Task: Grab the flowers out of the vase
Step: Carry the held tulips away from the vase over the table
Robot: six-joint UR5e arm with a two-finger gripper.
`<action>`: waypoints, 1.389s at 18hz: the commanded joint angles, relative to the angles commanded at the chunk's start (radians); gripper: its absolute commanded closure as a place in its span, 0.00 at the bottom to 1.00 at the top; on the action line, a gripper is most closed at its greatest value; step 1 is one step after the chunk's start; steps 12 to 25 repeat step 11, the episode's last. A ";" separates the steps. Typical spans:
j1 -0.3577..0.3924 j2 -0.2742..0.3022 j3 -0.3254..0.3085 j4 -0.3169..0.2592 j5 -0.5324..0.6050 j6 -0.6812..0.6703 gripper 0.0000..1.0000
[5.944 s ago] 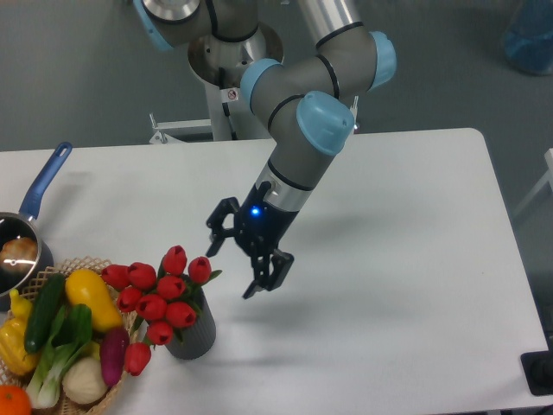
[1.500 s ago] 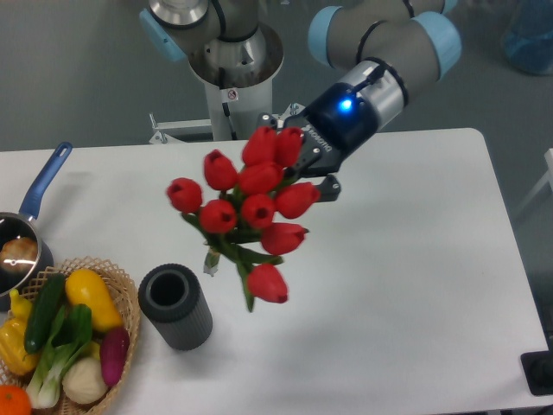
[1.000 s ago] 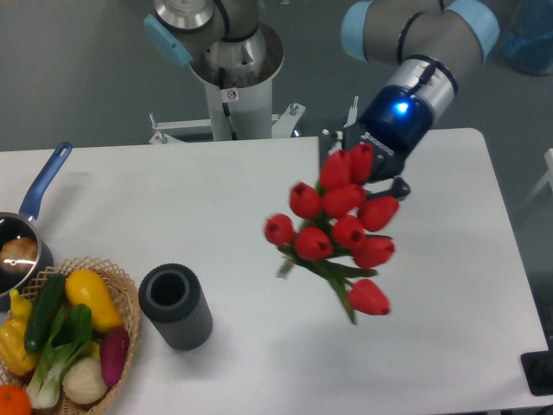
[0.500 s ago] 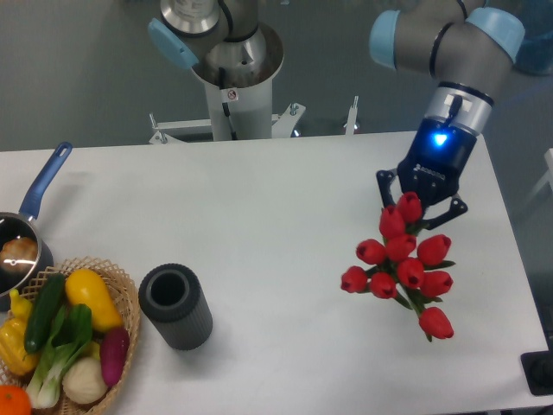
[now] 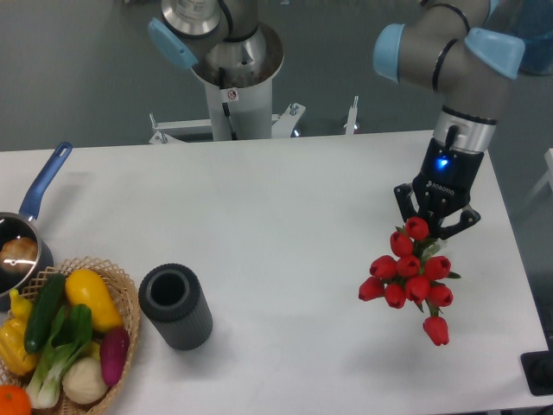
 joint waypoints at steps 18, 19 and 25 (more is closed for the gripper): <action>-0.106 -0.025 0.126 -0.190 0.284 0.008 0.88; -0.106 -0.025 0.126 -0.190 0.284 0.008 0.88; -0.106 -0.025 0.126 -0.190 0.284 0.008 0.88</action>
